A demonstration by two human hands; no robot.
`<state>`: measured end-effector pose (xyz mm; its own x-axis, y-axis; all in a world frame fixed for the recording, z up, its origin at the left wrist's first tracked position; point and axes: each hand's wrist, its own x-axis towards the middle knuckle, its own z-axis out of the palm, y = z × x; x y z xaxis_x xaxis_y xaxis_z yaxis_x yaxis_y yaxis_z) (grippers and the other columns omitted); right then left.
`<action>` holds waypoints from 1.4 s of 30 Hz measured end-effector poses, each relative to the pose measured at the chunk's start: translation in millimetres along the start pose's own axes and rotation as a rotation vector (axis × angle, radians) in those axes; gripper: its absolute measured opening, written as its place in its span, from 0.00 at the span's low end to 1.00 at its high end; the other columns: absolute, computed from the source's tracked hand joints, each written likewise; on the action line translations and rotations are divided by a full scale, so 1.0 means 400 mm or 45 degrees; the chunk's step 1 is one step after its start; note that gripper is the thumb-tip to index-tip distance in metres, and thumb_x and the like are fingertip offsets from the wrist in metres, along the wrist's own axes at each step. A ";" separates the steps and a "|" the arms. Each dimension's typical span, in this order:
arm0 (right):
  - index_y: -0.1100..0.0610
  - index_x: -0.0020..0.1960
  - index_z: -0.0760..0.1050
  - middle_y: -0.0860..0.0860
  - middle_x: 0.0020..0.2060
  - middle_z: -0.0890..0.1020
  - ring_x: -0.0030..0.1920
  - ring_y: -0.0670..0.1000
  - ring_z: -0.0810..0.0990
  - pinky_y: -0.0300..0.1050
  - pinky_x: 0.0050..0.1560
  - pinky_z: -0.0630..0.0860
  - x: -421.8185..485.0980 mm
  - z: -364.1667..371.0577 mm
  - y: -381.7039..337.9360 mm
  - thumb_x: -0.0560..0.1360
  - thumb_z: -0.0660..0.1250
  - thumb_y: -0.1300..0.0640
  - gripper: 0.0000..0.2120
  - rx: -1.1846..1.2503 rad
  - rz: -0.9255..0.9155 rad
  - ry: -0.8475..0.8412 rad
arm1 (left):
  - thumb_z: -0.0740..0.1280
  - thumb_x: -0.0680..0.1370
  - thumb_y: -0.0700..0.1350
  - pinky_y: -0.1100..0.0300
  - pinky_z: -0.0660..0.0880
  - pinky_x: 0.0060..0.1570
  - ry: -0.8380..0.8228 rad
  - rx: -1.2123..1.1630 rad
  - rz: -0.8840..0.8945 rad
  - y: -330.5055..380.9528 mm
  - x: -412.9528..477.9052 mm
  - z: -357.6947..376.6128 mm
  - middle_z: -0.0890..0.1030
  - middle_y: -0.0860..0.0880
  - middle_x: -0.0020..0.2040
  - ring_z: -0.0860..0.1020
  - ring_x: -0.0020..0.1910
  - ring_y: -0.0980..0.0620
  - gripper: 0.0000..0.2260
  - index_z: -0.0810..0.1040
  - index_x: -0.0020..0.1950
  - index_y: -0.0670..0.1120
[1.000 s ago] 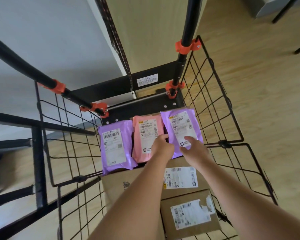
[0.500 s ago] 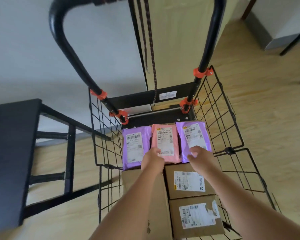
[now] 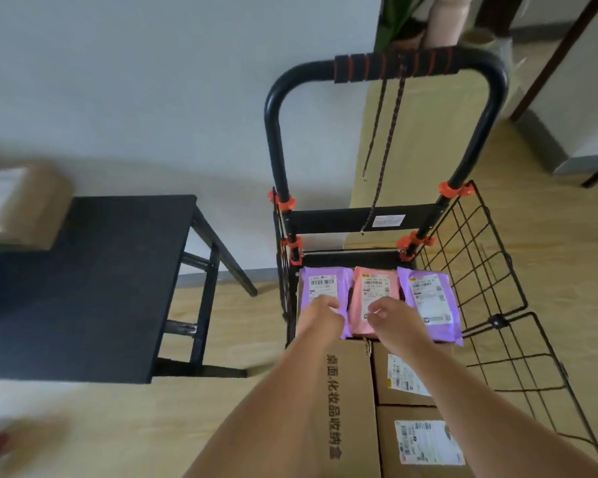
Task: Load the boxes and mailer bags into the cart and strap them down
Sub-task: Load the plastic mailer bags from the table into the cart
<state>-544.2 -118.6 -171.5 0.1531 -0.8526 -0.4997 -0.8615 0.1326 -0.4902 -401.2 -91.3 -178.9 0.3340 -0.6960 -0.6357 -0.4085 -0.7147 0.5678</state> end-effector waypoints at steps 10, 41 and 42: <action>0.56 0.59 0.78 0.49 0.47 0.82 0.43 0.46 0.79 0.33 0.39 0.72 -0.144 0.124 -0.292 0.81 0.63 0.55 0.10 0.042 -0.263 0.084 | 0.64 0.78 0.40 0.70 0.65 0.29 0.099 -0.218 0.107 -0.162 -0.108 -0.284 0.76 0.59 0.43 0.73 0.36 0.64 0.10 0.79 0.52 0.54; 0.47 0.56 0.77 0.44 0.48 0.81 0.45 0.46 0.79 0.45 0.47 0.80 -0.392 0.733 -0.970 0.80 0.63 0.52 0.07 -0.263 -0.503 -0.195 | 0.58 0.78 0.42 0.58 0.77 0.48 0.491 -0.170 -0.166 -0.901 -0.235 -0.897 0.79 0.50 0.51 0.79 0.52 0.47 0.16 0.74 0.64 0.52; 0.47 0.57 0.77 0.45 0.49 0.81 0.46 0.46 0.79 0.45 0.48 0.80 -0.390 0.744 -0.990 0.80 0.63 0.52 0.07 -0.267 -0.504 -0.210 | 0.58 0.78 0.41 0.57 0.78 0.47 0.508 -0.182 -0.177 -0.912 -0.235 -0.914 0.77 0.51 0.50 0.79 0.50 0.48 0.16 0.74 0.64 0.52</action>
<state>-82.9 112.2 -112.0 0.5498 -0.7228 -0.4186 -0.7977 -0.3056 -0.5199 26.8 209.1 -135.1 0.6909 -0.5447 -0.4754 -0.2239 -0.7864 0.5756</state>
